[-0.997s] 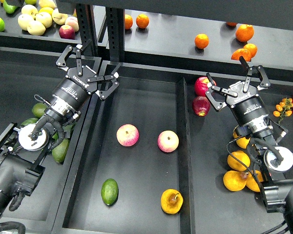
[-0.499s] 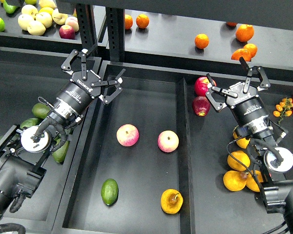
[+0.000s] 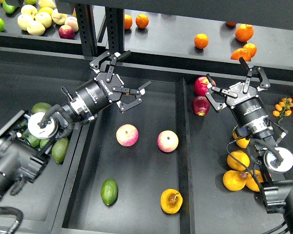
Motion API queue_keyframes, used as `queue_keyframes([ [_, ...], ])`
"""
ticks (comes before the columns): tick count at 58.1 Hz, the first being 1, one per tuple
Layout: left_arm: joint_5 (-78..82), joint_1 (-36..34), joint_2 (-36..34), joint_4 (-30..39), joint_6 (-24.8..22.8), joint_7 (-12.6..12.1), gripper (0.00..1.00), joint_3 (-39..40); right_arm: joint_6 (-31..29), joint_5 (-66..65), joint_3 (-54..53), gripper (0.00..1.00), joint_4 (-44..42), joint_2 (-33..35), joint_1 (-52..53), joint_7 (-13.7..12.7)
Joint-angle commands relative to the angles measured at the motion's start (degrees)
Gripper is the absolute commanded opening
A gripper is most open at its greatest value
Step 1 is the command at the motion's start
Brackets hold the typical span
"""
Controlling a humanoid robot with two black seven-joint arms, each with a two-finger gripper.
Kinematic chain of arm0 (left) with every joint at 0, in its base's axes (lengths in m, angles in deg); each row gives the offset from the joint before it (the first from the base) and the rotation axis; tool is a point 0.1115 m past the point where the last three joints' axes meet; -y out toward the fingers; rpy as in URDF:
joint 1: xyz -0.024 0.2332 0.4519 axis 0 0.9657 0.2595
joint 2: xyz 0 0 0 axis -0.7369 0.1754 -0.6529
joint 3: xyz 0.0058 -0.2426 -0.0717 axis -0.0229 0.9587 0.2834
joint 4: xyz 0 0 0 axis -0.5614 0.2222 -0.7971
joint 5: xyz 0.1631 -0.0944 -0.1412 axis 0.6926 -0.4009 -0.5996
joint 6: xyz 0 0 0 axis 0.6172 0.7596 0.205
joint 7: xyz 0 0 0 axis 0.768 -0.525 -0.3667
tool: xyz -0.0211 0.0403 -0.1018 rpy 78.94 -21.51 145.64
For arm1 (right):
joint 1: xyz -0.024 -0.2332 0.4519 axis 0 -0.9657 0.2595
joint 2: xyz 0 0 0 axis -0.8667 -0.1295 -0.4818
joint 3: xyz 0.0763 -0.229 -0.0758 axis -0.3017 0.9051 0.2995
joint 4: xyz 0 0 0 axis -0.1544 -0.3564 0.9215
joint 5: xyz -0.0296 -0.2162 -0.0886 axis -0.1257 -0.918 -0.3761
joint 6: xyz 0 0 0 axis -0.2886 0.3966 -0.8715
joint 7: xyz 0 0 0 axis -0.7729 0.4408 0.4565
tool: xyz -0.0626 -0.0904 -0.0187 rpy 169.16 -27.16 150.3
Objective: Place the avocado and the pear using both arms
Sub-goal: 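Swing the left gripper out over the middle bin toward the fruit, then lower the open left gripper onto the green avocado in the middle bin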
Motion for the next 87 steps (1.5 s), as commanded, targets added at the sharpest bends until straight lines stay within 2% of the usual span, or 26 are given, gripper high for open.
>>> queue_keyframes([
  [1, 1.36, -6.89, -4.33, 0.09, 0.01, 0.02, 0.97, -12.68, 0.0, -0.07, -0.65, 1.0, -0.21, 0.01, 0.2, -0.12],
  [8, 4.52, -14.45, -5.74, -0.08, 0.01, 0.02, 0.98, -24.45, 0.0, -0.25, -1.79, 1.0, -0.48, 0.01, 0.55, -0.39],
  [13, 7.24, -17.27, -4.69, -0.52, 0.01, 0.02, 0.98, -29.39, 0.0, -0.25, -2.32, 1.0, -1.09, 0.01, 0.64, -0.47],
  [36, 17.53, -17.62, 4.19, -3.42, 0.01, 0.02, 0.99, -40.72, 0.0, -0.25, -3.81, 1.0, -1.71, 0.01, 0.9, -0.47],
  [52, 19.11, -16.92, 5.6, -4.13, 0.01, 0.02, 0.97, -44.86, 0.0, -0.34, -3.73, 1.0, -1.79, 0.01, 0.81, -0.56],
  [71, 20.78, -14.11, 7.09, -4.65, 0.01, 0.02, 0.96, -45.39, 0.0, -0.25, -3.81, 1.0, -2.06, 0.01, 0.72, -0.56],
  [87, 26.14, -10.42, 8.23, -8.87, 0.01, 0.02, 0.96, -45.39, 0.0, -0.34, -3.9, 1.0, -2.15, 0.01, 0.46, -0.56],
])
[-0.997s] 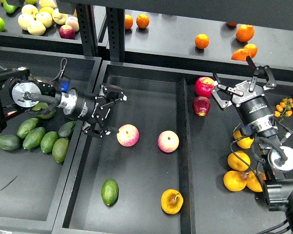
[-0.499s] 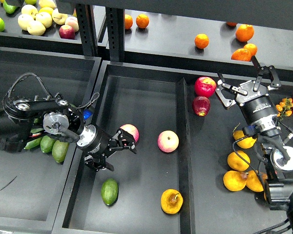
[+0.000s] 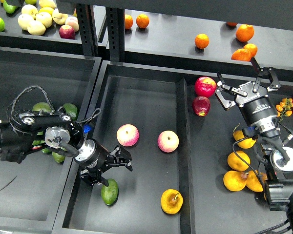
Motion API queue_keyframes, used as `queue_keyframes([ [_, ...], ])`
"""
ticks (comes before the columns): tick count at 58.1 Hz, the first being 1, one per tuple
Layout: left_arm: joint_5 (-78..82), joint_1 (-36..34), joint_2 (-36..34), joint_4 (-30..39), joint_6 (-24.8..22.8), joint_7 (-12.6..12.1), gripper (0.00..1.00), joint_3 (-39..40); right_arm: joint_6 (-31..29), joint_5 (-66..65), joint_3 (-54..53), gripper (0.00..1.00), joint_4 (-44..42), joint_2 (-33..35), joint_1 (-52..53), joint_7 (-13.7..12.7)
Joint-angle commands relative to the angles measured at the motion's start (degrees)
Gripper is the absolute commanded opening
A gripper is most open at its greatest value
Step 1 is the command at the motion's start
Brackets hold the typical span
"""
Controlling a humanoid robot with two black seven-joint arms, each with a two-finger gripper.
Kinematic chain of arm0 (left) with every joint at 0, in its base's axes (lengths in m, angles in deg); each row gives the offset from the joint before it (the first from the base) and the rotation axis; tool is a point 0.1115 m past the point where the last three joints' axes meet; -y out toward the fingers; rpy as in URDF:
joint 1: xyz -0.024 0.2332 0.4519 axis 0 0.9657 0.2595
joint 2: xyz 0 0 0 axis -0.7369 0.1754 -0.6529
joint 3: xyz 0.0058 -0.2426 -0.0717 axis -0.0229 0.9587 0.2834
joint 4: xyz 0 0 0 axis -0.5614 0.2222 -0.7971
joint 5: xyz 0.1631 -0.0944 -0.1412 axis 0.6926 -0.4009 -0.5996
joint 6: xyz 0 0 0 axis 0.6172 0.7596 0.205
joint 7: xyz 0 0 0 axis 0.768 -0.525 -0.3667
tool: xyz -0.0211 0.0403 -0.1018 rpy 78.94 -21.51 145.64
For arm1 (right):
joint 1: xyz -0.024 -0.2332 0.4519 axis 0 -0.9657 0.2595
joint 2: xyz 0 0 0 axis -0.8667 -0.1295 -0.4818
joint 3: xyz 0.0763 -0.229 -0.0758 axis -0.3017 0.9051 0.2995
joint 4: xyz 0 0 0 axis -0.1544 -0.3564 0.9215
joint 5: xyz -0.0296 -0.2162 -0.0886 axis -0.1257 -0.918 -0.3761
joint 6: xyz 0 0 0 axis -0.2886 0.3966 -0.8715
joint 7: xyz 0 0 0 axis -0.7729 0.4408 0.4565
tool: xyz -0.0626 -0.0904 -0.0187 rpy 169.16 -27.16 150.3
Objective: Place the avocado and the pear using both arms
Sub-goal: 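Lower the open left gripper onto the green avocado in the middle bin, then close the left gripper around the green avocado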
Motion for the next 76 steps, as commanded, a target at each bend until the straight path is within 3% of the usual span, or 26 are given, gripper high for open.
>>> queue_keyframes([
  [1, 1.36, 1.21, 1.42, -3.16, 0.01, 0.01, 0.96, 0.01, 0.0, 0.06, -0.08, 1.0, -0.09, 0.0, -0.13, 0.0],
  [55, 3.3, 4.37, 7.22, -13.46, 0.01, 0.01, 0.96, 0.19, 0.0, 0.06, -0.43, 1.0, 0.44, 0.0, -0.93, 0.0],
  [76, 5.14, 4.72, 8.63, -14.42, 0.01, 0.01, 0.88, 1.07, 0.0, -0.03, -0.43, 1.0, 0.53, 0.0, -0.93, 0.0],
])
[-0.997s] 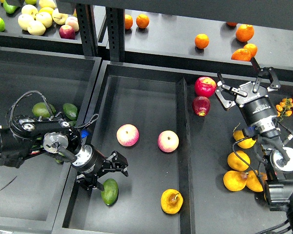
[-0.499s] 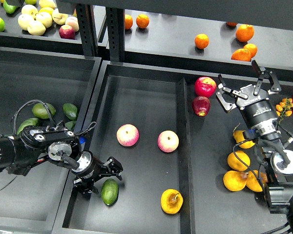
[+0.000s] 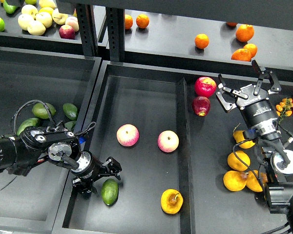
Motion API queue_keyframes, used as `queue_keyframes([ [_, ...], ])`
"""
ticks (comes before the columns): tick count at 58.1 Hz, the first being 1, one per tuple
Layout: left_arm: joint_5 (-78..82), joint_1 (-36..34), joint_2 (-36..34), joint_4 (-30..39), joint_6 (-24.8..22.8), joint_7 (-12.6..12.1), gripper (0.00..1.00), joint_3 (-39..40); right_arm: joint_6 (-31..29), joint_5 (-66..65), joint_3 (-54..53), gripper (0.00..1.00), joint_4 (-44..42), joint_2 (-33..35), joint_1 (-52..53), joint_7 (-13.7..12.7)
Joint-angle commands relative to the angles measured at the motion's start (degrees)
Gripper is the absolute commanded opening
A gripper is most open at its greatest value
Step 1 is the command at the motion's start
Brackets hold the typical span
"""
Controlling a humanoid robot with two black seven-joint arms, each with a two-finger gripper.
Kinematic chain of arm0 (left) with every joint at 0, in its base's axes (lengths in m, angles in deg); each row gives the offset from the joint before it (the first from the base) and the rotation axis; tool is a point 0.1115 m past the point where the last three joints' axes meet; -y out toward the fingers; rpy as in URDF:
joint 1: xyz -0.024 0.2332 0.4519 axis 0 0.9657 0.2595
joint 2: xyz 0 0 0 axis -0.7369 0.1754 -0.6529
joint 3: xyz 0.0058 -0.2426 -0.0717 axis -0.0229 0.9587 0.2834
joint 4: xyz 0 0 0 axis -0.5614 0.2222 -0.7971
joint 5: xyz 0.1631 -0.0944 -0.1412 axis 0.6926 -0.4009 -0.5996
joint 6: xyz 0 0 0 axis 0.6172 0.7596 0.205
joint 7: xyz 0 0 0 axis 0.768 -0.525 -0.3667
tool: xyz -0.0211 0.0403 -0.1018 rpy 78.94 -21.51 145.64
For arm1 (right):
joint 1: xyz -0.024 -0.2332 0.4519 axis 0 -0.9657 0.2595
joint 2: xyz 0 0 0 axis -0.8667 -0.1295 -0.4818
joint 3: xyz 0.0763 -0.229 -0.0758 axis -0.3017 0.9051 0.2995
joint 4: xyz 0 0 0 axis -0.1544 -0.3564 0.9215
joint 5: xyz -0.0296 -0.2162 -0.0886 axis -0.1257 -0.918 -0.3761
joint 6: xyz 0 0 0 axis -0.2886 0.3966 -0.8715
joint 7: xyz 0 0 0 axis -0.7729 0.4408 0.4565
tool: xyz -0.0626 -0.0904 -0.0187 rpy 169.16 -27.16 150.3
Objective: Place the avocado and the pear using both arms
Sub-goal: 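Close the left gripper around the green avocado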
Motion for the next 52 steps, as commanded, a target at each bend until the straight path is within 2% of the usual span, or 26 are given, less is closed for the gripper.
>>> queue_keyframes([
  [1, 0.36, -0.04, 0.31, -0.2, 0.0, 0.0, 0.88, 0.11, 0.0, -0.06, 0.0, 1.0, 0.09, 0.0, 0.0, 0.0],
  [35, 0.8, -0.48, 0.31, -0.03, 0.0, 0.0, 0.87, -0.33, 0.0, -0.06, 0.0, 1.0, 0.0, 0.0, -0.17, 0.0],
  [52, 1.94, -0.39, 0.48, 0.06, 0.0, 0.0, 0.75, -0.24, 0.0, -0.15, 0.0, 1.0, 0.0, 0.0, -0.18, 0.0],
])
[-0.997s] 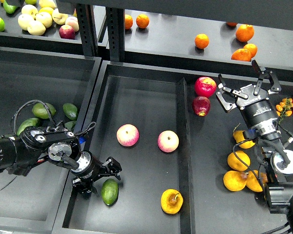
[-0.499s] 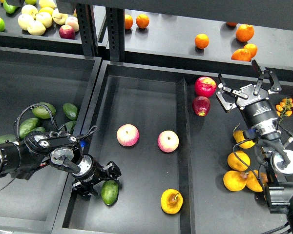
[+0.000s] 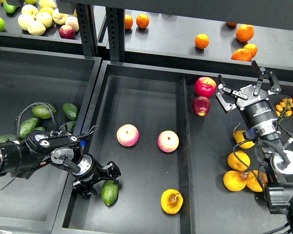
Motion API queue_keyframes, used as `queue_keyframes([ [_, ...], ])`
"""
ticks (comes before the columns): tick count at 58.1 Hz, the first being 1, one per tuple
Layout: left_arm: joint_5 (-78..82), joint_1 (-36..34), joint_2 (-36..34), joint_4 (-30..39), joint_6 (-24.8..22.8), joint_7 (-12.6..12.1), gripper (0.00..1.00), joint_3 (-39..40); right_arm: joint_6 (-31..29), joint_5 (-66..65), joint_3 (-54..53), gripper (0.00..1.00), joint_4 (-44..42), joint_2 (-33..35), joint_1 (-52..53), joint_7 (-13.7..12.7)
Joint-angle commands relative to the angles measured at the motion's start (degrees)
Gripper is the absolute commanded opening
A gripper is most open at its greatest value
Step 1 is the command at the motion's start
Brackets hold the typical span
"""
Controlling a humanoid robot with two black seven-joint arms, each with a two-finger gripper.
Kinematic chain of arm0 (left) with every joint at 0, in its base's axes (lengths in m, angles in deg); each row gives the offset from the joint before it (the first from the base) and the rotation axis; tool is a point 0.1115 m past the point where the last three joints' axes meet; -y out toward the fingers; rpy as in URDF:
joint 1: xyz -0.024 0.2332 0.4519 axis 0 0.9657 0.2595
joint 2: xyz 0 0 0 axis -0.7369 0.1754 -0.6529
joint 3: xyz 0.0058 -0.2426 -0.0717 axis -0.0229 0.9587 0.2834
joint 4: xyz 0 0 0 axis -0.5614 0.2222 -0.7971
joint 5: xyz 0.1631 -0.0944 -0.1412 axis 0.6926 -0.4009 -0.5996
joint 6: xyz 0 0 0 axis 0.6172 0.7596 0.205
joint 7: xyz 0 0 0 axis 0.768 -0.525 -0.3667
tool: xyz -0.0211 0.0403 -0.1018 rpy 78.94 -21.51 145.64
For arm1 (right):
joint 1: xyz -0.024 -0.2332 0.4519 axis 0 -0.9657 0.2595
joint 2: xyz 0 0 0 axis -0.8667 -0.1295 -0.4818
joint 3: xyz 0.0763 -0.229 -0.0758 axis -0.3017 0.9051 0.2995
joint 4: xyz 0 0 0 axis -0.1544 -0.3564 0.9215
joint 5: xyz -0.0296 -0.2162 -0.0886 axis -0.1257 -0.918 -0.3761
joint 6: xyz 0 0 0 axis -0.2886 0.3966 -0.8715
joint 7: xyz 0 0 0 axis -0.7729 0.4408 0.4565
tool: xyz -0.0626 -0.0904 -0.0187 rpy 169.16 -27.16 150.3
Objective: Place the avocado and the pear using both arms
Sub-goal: 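Close the left gripper around the green avocado, then carry the avocado into the avocado bin and open the left gripper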
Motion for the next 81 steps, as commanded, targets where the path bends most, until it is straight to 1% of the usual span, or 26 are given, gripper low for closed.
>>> queue_keyframes([
  [1, 0.27, 0.04, 0.09, 0.0, 0.0, 0.0, 0.74, 0.26, 0.0, 0.02, 0.0, 1.0, -0.01, 0.0, 0.0, 0.0],
  [6, 0.62, 0.12, 0.09, 0.0, 0.0, 0.0, 0.68, 0.44, 0.0, -0.06, 0.0, 1.0, -0.01, 0.0, 0.0, 0.0],
  [14, 1.58, 0.39, 0.18, -0.09, 0.0, 0.0, 0.63, 0.62, 0.0, -0.06, -0.09, 1.0, -0.09, 0.0, 0.0, 0.0],
  [24, 4.58, 0.65, 0.62, -0.17, 0.0, 0.0, 0.58, 1.85, 0.0, -0.06, -0.09, 1.0, -0.09, 0.0, 0.0, 0.0],
  [42, 4.75, 0.13, 0.71, -0.09, 0.0, 0.0, 0.57, 2.81, 0.0, -0.06, -0.79, 1.0, -0.18, 0.0, -0.09, -0.09],
  [57, 3.79, -3.56, -0.52, 0.79, 0.0, 0.0, 0.57, 3.08, 0.0, -0.06, -0.79, 1.0, -0.36, 0.0, 0.0, -0.09],
  [69, 1.94, -8.31, -5.09, 0.88, 0.0, 0.0, 0.57, 3.17, 0.0, -0.06, -0.7, 1.0, -0.27, 0.0, -0.09, -0.09],
  [78, 1.59, -10.16, -10.54, 0.97, 0.0, 0.0, 0.57, 3.17, 0.0, -0.06, -0.7, 1.0, -0.27, 0.0, 0.0, -0.17],
  [80, 1.59, -10.42, -12.2, 0.97, 0.0, 0.0, 0.57, 3.17, 0.0, -0.06, -0.7, 1.0, -0.27, 0.0, 0.0, -0.17],
  [81, 1.59, -10.77, -14.13, 0.97, 0.0, 0.0, 0.58, 3.17, 0.0, -0.06, -0.7, 1.0, -0.36, 0.0, 0.0, -0.17],
])
